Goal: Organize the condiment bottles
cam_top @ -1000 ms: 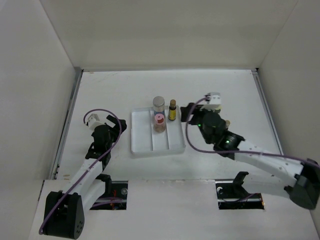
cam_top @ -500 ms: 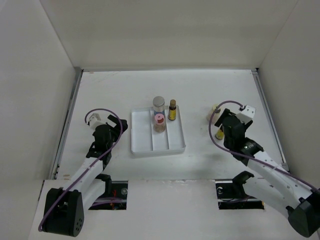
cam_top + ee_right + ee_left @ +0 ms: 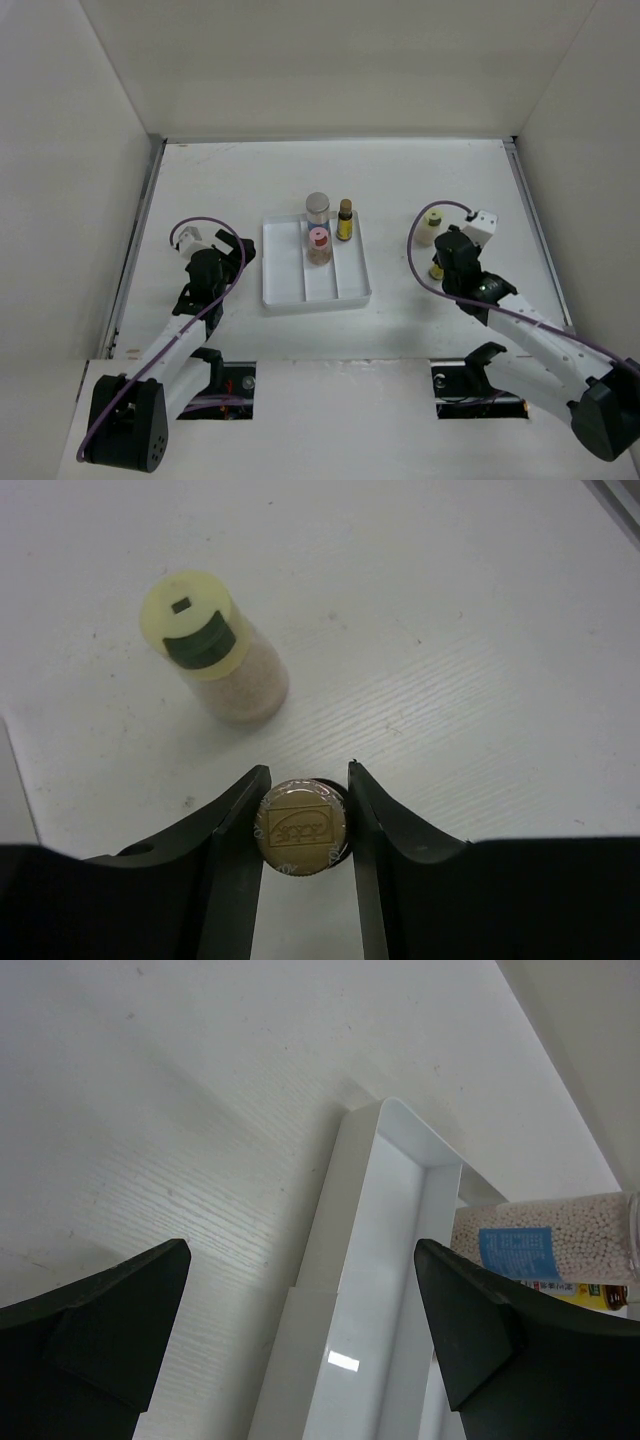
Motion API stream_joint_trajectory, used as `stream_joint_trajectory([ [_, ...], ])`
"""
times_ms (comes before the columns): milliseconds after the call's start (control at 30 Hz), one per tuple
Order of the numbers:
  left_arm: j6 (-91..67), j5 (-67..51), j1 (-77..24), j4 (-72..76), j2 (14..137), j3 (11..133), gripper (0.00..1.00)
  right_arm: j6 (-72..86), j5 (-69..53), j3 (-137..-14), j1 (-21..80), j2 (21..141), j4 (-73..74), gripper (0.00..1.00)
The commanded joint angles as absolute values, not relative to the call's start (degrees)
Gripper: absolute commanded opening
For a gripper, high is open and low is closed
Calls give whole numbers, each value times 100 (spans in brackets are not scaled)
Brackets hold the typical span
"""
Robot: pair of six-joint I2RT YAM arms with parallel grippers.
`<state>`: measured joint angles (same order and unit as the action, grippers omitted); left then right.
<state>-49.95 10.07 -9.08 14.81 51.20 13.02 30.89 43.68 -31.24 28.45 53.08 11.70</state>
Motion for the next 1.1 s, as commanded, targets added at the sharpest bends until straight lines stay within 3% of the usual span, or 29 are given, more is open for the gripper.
stream_joint_trajectory([
  [0,-5027,1002,-945,1740,5150,1318,100,2936,4640,-3488,3403,4958,967,28],
  [133,-5036,1046,-945,1767,5141,1292,100,2787,4588,-4085,4677,5193,748,28],
  [300,-5036,1098,-936,1758,5107,1301,100,2453,4194,-4780,5909,6334,-357,29],
  [467,-5019,1134,-962,1635,5028,1354,100,2215,3543,-5439,6262,7512,-1238,30],
  [833,-4975,1213,-971,1573,5080,1397,100,2294,3498,-5818,6604,8902,-1257,33],
  [933,-4975,1204,-962,1600,5133,1415,100,2294,3612,-5845,6710,9018,-1231,44],
  [1067,-4966,1213,-971,1582,5080,1406,100,2241,3691,-5749,6719,8650,-1222,75],
])
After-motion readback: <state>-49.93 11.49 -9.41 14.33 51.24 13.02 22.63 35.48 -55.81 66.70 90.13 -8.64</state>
